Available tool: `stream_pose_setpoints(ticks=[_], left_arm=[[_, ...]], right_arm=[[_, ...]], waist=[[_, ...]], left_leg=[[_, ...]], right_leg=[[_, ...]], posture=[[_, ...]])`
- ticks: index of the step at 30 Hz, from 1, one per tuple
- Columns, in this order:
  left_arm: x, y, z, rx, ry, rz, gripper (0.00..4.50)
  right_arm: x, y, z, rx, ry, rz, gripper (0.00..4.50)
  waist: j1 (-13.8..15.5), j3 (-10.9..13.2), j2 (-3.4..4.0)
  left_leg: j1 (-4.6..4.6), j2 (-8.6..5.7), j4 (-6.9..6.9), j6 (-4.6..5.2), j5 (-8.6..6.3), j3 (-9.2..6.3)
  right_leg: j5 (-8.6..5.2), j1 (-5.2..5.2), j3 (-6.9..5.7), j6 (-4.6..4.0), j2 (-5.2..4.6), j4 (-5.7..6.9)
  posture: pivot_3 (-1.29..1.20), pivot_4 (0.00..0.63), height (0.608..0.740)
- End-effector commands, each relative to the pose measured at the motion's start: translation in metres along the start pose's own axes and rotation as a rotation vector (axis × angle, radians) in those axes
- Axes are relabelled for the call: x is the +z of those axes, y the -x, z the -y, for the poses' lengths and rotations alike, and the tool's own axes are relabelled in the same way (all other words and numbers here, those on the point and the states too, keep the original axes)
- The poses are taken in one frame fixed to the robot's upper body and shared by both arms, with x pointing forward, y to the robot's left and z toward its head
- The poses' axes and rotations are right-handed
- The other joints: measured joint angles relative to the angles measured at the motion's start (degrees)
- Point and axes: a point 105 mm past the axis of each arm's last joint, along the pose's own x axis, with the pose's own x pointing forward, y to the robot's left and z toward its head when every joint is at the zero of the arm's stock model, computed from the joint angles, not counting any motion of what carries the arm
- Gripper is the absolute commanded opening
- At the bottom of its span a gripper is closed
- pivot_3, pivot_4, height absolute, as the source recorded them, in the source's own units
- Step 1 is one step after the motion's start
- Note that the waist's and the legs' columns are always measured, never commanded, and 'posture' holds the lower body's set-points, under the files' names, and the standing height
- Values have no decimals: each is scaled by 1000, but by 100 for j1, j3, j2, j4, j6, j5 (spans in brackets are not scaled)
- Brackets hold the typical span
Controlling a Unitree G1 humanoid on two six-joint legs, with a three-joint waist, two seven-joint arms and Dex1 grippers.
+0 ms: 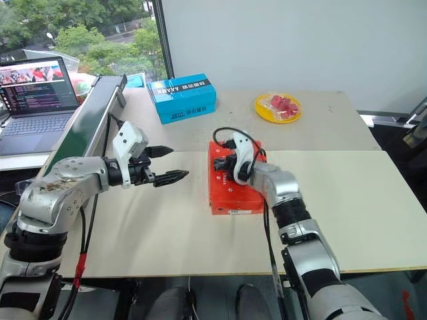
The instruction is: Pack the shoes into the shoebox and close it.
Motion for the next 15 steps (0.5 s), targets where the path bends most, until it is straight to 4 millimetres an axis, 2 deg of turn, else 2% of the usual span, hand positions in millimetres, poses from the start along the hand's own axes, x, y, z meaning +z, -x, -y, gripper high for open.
stream_pose_setpoints(ticks=[1, 4, 7, 8, 11, 15], left_arm=[[7, 2, 0, 35, -55, 30, 4500], [4, 1, -1, 50, -64, 34, 4500], [-1, -1, -3, 61, -62, 32, 4500], [-2, -1, -4, 65, -61, 34, 4500], [-3, -2, -8, 95, -60, 56, 4500], [-4, -7, -4, 94, -66, 114, 4500]], right_arm=[[-26, 2, 14, -61, 83, -71, 49], [-8, 7, 17, -104, 174, 20, 49], [28, 26, 4, -49, 184, 183, 704], [39, 36, -2, -21, 205, 235, 1044], [53, 61, -7, -32, 276, 288, 2071], [50, 99, 1, -106, 374, 269, 3481]], waist=[[1, 0, 0], [10, 0, 0], [21, 0, 0], [26, 0, 0], [24, 1, 1], [24, 0, 1]], left_leg=[[9, -1, -1, 0, 0, 2], [21, -1, -2, -2, 1, 1], [15, -3, -1, -3, 1, 1], [5, -2, -2, -3, 1, -1], [-25, -1, -1, -2, 1, -3], [-32, -1, 0, -2, 1, -3]], right_leg=[[0, 3, 2, 0, -1, -8], [-1, 10, 2, -2, 0, -10], [-1, 6, 2, -1, -3, -8], [-1, 1, 1, -1, -3, 1], [1, -22, -2, 1, -4, 6], [1, -28, -3, 1, -3, 3]], posture=[[0, 150, 740], [0, 150, 740], [0, 150, 740], [0, 150, 740], [0, 150, 740], [0, 150, 740]])
